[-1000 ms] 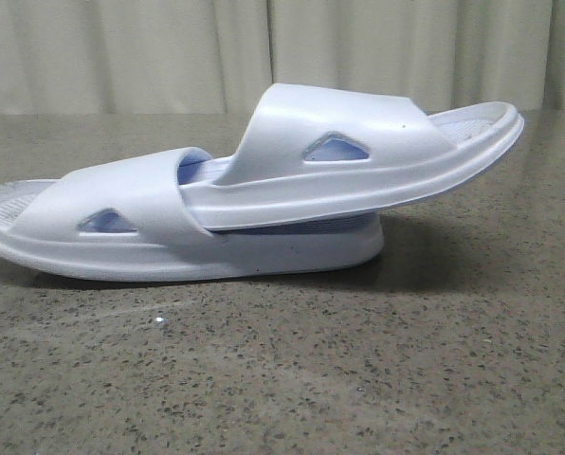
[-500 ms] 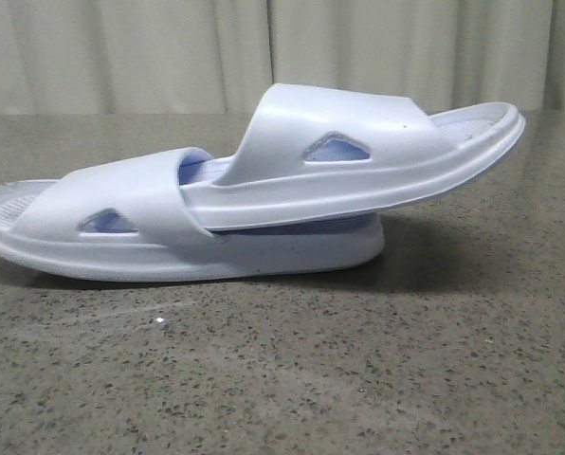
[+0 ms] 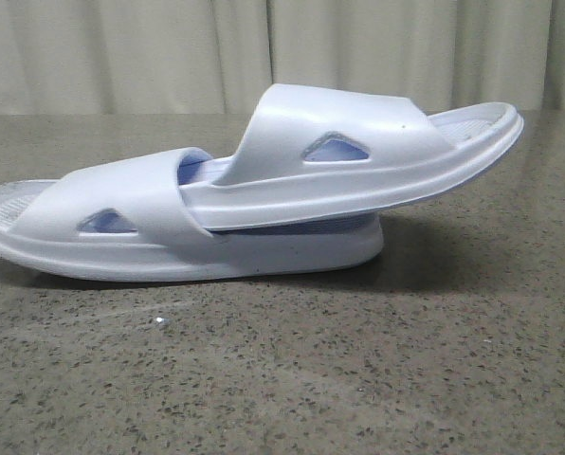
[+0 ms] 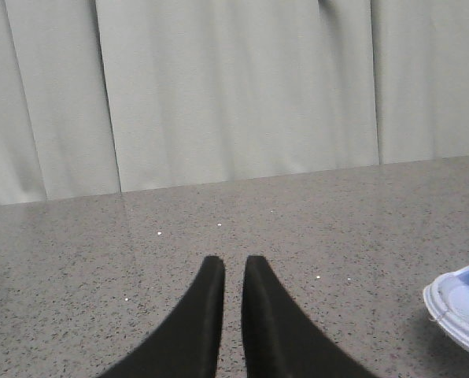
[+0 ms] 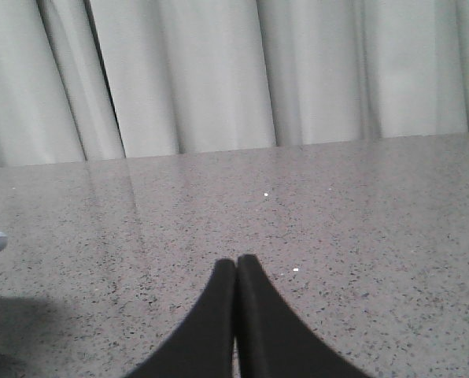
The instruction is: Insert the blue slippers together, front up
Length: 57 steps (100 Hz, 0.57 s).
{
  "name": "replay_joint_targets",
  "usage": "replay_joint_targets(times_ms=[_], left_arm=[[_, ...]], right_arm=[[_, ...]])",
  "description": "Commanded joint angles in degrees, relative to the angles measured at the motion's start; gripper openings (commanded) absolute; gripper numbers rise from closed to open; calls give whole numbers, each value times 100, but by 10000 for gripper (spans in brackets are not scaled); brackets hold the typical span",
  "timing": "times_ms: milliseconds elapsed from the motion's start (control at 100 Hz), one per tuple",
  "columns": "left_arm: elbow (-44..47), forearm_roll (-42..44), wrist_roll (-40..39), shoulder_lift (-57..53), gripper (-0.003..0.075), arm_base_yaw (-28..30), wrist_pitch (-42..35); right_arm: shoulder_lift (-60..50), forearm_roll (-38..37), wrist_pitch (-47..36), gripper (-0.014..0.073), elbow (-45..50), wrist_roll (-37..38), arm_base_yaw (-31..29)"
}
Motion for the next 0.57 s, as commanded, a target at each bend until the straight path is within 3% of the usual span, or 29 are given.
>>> replay_joint_targets(times_ms=[0, 560], left_arm=[[40, -12, -47, -166, 16, -29, -460], [40, -12, -47, -166, 16, -29, -460]], right_arm=[[-117, -27, -367, -107, 115, 54, -54], [-117, -27, -307, -107, 115, 54, -54]])
